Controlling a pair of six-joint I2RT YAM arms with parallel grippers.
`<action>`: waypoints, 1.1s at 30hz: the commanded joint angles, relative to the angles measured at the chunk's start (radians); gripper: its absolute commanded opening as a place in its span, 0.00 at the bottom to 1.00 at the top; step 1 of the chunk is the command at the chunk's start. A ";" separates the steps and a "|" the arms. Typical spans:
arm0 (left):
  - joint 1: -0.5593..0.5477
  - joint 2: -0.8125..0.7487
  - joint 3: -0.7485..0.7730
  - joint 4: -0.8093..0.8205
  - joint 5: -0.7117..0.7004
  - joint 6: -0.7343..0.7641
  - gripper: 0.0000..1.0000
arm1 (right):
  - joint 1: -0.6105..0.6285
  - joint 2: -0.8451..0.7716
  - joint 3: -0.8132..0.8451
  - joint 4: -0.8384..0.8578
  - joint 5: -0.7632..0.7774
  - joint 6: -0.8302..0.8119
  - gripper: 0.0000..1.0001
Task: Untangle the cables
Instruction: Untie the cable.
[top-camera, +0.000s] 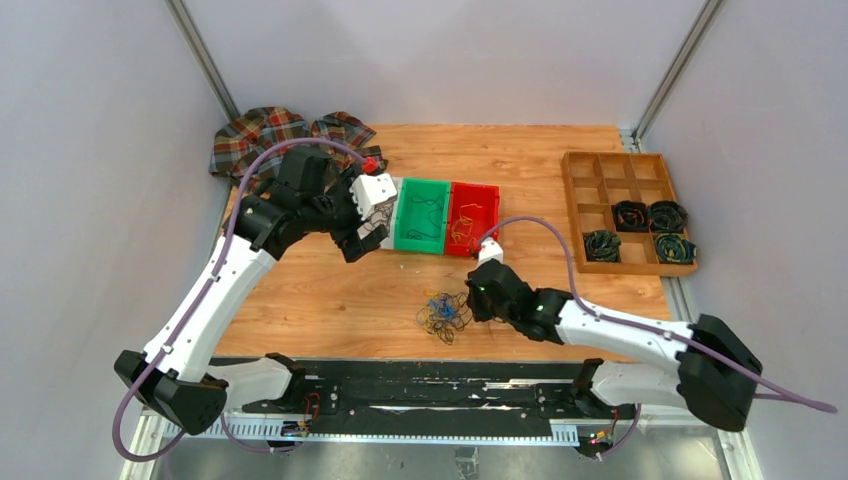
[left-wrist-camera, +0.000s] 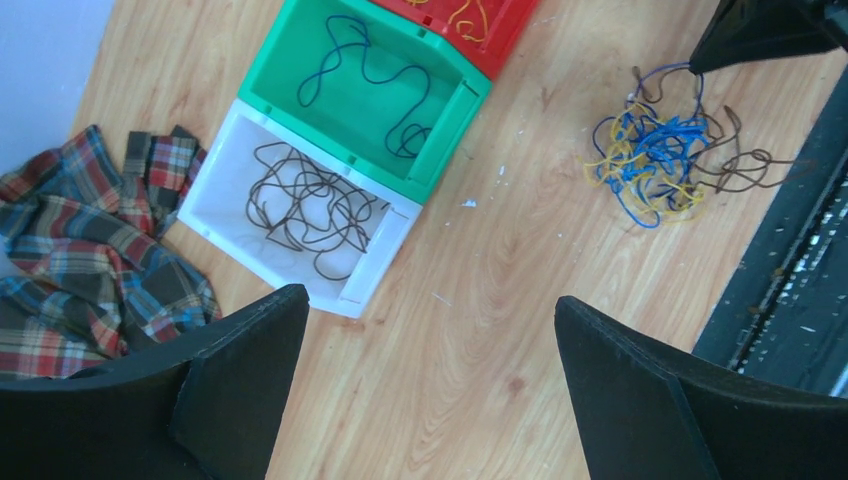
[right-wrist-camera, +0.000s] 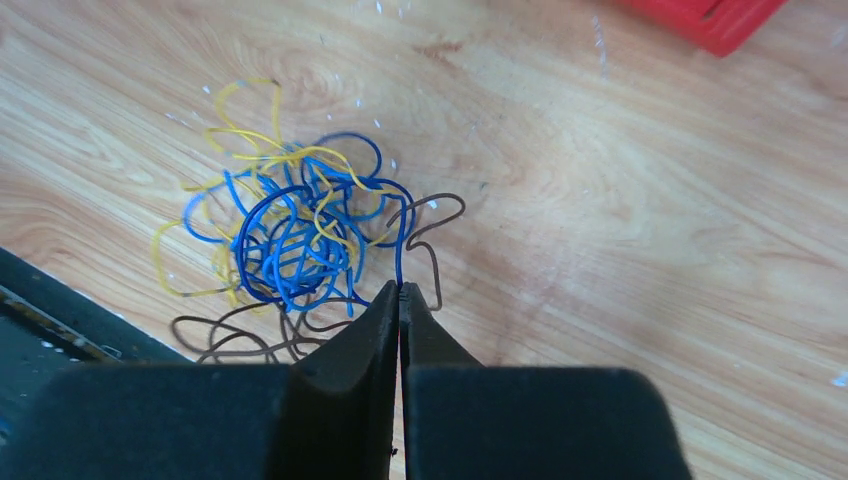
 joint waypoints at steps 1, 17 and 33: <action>-0.005 -0.001 0.049 -0.029 0.079 -0.076 0.98 | -0.033 -0.166 -0.019 -0.044 0.032 -0.044 0.01; -0.006 -0.035 0.027 -0.063 0.322 -0.074 0.98 | -0.039 -0.358 0.264 -0.134 -0.232 -0.175 0.01; -0.024 -0.058 -0.107 -0.109 0.274 0.111 0.98 | -0.040 -0.249 0.198 -0.259 -0.048 -0.183 0.40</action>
